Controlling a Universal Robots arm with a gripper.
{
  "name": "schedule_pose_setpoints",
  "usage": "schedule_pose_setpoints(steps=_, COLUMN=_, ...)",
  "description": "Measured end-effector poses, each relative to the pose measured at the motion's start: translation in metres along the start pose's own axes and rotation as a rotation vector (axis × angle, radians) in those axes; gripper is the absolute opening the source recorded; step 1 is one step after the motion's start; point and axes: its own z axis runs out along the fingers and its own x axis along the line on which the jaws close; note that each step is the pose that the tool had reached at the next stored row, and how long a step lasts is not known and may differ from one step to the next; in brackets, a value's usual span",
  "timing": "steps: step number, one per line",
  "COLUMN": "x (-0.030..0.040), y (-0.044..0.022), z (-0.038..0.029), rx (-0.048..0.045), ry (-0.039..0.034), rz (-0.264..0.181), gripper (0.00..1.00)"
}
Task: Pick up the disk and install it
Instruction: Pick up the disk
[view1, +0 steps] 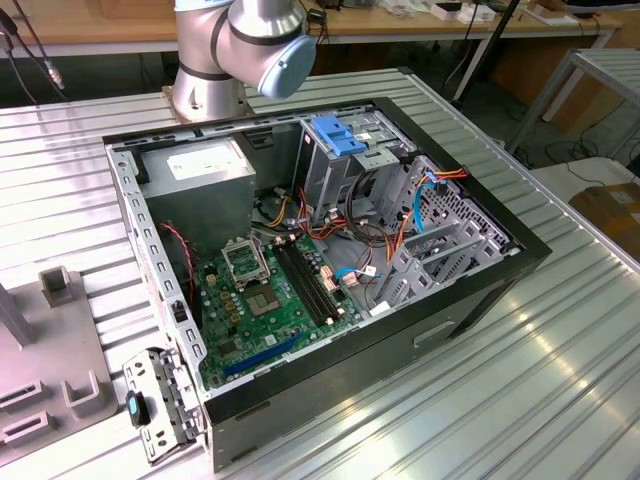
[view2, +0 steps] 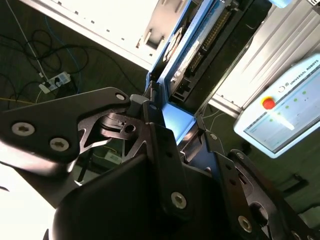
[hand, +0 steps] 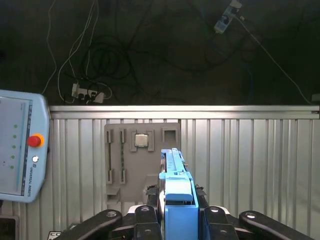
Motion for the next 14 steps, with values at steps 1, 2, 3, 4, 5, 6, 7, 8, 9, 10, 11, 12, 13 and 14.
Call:
schedule_pose_setpoints(steps=1, x=0.0, y=-0.0027, z=0.0, rx=-0.0001, ry=0.0, rz=0.0, gripper=0.37)
schedule_pose_setpoints(steps=2, x=0.0, y=-0.0049, z=0.0, rx=0.0, ry=0.0, rz=0.0, gripper=0.37)
schedule_pose_setpoints(steps=3, x=0.0, y=-0.0097, z=0.0, rx=-0.0001, ry=0.0, rz=0.0, gripper=0.37)
schedule_pose_setpoints(steps=4, x=0.0, y=-0.0127, z=0.0001, rx=0.0, ry=0.0, rz=0.0, gripper=0.37)
schedule_pose_setpoints(steps=5, x=0.0, y=-0.0142, z=0.0001, rx=0.0, ry=0.0, rz=0.0, gripper=0.37)
schedule_pose_setpoints(steps=6, x=-0.0001, y=-0.0178, z=0.0002, rx=0.0, ry=0.0, rz=0.0, gripper=0.37)
schedule_pose_setpoints(steps=7, x=0.0, y=-0.0221, z=0.0001, rx=-0.0001, ry=0.0, rz=0.0, gripper=0.37)
schedule_pose_setpoints(steps=8, x=-0.0001, y=-0.025, z=0.0002, rx=0.0001, ry=0.0, rz=0.0, gripper=0.37)
schedule_pose_setpoints(steps=9, x=0.0, y=-0.0271, z=0.0003, rx=0.0001, ry=0.0, rz=0.0, gripper=0.37)
schedule_pose_setpoints(steps=10, x=-0.0001, y=-0.0296, z=0.0003, rx=0.0, ry=0.0, rz=0.0, gripper=0.37)
schedule_pose_setpoints(steps=11, x=-0.0001, y=-0.032, z=0.0003, rx=0.0, ry=0.0, rz=0.0, gripper=0.37)
schedule_pose_setpoints(steps=12, x=-0.0001, y=-0.0359, z=0.0003, rx=-0.0001, ry=0.0001, rz=0.0, gripper=0.37)
schedule_pose_setpoints(steps=13, x=-0.0001, y=-0.0396, z=0.0004, rx=0.0001, ry=0.0, rz=0.0, gripper=0.37)
schedule_pose_setpoints(steps=14, x=-0.0001, y=-0.042, z=0.0004, rx=0.0, ry=0.0, rz=0.0, gripper=0.37)
